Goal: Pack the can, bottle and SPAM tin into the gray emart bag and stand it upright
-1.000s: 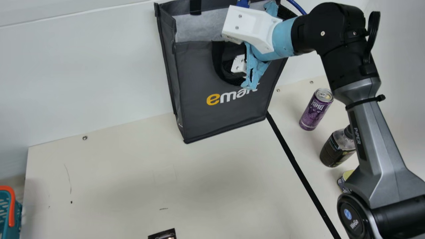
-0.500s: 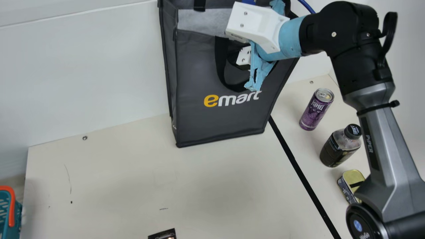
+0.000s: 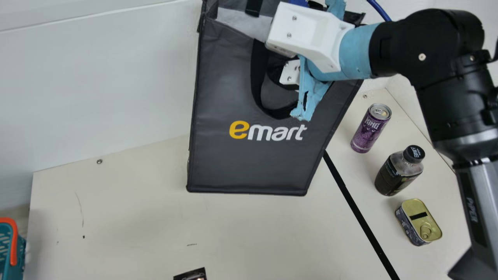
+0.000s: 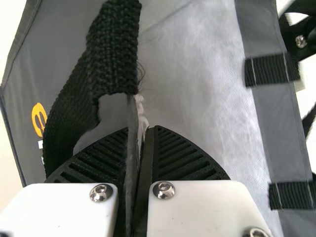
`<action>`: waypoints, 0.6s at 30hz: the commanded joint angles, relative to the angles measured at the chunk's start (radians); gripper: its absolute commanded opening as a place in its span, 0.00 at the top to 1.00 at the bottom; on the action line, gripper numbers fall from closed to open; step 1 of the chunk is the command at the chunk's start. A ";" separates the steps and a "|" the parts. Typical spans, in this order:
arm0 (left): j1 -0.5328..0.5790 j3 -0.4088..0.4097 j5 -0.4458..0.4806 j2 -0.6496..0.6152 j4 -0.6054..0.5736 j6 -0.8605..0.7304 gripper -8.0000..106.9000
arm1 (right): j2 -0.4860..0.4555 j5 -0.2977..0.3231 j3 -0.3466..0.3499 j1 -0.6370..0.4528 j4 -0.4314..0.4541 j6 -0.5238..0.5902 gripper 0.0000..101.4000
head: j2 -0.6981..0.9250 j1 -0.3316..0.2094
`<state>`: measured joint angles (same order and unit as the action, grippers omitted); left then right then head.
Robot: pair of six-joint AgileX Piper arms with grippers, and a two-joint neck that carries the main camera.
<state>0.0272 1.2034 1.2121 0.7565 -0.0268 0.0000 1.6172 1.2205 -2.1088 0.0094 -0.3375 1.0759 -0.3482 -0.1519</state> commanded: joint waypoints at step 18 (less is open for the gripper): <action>0.000 0.000 0.000 0.000 0.000 0.000 0.15 | -0.232 0.000 0.179 0.155 0.084 -0.081 1.00 | -0.001 -0.023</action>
<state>0.0272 1.2034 1.2121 0.7565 -0.0268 0.0000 1.3970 1.2200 -1.9390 0.1573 -0.2587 1.0005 -0.3467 -0.1519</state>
